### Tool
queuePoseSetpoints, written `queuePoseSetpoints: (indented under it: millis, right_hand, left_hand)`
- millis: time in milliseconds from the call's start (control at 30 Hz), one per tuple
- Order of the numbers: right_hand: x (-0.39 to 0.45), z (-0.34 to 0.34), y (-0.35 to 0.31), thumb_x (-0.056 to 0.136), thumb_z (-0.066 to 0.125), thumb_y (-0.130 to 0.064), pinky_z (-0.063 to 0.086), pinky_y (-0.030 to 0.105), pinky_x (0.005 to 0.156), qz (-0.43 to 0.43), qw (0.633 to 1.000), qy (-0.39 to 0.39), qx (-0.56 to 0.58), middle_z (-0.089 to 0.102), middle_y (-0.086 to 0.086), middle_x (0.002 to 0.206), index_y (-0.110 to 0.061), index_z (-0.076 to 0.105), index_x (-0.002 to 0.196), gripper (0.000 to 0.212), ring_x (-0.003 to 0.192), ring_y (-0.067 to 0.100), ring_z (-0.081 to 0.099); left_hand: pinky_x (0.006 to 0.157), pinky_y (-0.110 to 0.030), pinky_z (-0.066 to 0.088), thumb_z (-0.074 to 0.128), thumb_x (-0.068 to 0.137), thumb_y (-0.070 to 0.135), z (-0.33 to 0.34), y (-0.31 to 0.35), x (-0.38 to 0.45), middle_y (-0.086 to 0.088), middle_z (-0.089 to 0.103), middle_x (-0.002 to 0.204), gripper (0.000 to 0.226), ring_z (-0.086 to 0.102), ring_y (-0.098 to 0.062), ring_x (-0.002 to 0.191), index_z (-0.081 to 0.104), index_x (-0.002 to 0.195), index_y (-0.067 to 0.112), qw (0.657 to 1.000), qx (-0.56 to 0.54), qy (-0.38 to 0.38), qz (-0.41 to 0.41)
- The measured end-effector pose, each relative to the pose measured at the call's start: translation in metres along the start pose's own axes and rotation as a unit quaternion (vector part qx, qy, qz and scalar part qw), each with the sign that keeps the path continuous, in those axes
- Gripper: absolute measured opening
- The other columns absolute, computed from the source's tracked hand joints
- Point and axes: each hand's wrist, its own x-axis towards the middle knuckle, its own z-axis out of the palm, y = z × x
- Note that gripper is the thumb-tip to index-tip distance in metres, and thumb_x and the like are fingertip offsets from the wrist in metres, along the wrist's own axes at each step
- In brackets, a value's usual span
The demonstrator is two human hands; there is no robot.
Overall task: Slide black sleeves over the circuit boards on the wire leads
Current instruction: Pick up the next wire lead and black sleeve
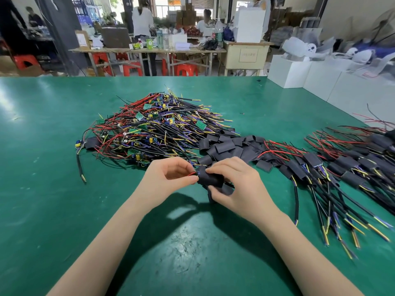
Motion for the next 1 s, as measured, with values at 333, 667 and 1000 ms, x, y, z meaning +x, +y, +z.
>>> queuePoseSetpoints:
  millis: [333,667,1000]
  right_hand:
    - [-0.0007,0.0001,-0.0005,0.069,0.078,-0.008,0.050,0.031,0.082,0.004,1.000,0.001,0.030,0.068,0.000,0.099,-0.009,0.071,0.101,0.032,0.093,0.020,0.060]
    - [-0.0012,-0.0001,-0.0061,0.069,0.079,-0.008,0.047,0.021,0.083,0.023,0.998,0.001,0.058,0.068,-0.002,0.096,-0.011,0.074,0.098,0.030,0.090,0.018,0.061]
    - [0.0000,-0.0081,-0.0033,0.069,0.079,-0.005,0.049,0.026,0.078,0.014,0.999,0.002,0.049,0.068,-0.001,0.093,-0.011,0.075,0.095,0.027,0.086,0.017,0.060]
  left_hand:
    - [0.067,-0.025,0.058,0.075,0.078,0.001,-0.0035,0.0017,-0.0009,-0.014,0.074,0.075,0.016,0.072,-0.021,0.069,0.074,0.072,0.016,0.999,-0.028,0.001,-0.027]
    - [0.067,-0.014,0.050,0.076,0.078,-0.002,-0.0054,0.0024,0.0005,-0.002,0.072,0.074,0.021,0.064,-0.007,0.067,0.071,0.075,0.018,0.999,0.033,-0.010,0.005]
    - [0.071,-0.014,0.050,0.074,0.080,-0.001,-0.0046,0.0008,0.0013,-0.004,0.073,0.081,0.015,0.066,-0.008,0.072,0.073,0.081,0.014,0.999,0.033,0.004,0.036]
